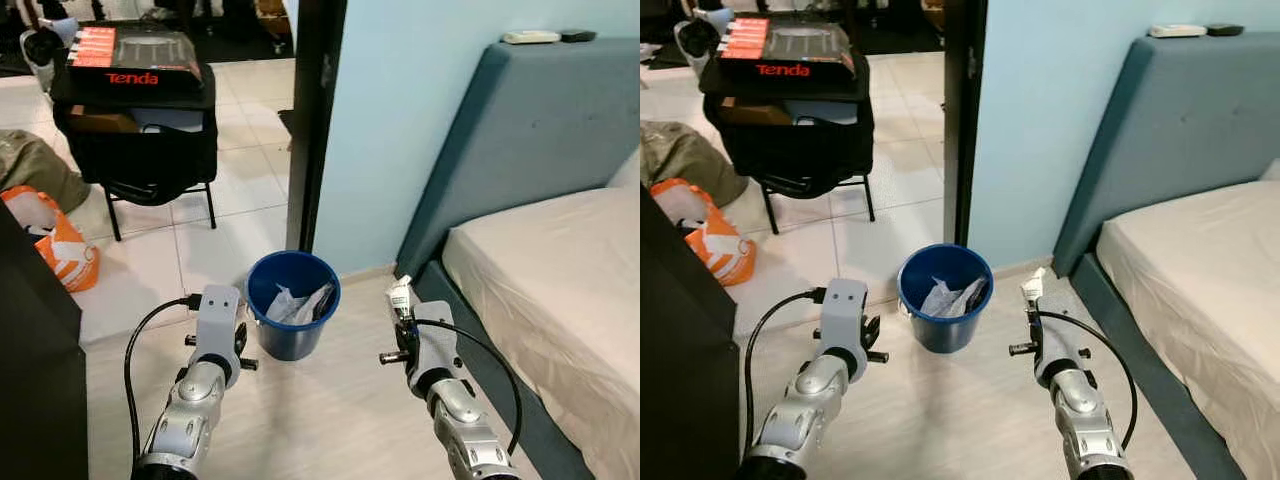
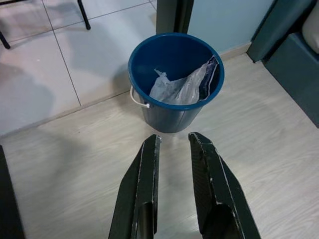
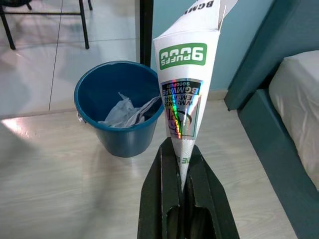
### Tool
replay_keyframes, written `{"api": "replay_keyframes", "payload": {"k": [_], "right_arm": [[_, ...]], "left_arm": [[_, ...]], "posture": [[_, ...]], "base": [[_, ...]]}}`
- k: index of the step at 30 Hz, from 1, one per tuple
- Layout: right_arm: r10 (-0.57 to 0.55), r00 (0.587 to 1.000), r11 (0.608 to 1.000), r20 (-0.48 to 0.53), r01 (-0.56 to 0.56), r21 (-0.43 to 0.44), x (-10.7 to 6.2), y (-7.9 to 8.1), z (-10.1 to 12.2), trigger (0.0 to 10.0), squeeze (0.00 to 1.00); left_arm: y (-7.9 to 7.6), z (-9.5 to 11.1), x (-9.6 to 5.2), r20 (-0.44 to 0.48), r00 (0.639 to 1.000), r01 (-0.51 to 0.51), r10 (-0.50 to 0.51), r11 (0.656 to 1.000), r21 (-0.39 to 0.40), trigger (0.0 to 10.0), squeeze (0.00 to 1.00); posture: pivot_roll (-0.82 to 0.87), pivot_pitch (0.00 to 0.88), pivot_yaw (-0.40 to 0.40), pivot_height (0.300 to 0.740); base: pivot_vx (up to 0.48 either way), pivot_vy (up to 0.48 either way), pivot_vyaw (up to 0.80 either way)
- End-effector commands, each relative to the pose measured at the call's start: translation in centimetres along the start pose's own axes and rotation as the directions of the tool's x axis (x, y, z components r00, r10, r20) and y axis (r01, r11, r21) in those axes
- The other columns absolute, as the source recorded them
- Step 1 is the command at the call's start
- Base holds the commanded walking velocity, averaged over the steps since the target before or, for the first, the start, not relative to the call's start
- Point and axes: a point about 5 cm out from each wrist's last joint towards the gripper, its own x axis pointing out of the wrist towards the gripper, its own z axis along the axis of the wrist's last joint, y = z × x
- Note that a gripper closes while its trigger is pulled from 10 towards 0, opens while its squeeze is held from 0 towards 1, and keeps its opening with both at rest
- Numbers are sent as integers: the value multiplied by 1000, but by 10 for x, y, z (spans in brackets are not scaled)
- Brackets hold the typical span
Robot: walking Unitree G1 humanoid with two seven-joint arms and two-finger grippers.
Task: Clean up the room
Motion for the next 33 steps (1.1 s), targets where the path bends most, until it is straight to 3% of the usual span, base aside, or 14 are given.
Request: {"api": "replay_keyframes", "payload": {"k": [1,33], "right_arm": [[-4,1000,1000,-20,4,9,-3,-1,-8,10000,0],[15,1000,1000,-26,-15,1,-3,3,-8,10000,0]], "left_arm": [[2,-3,-2,-1,1000,-3,3,1000,4,10000,0],[1,-4,0,-9,1000,-21,22,999,35,10000,0]], "posture": [[26,119,-64,740],[27,122,-58,740]], "base": [[0,0,0],[0,0,0]]}}
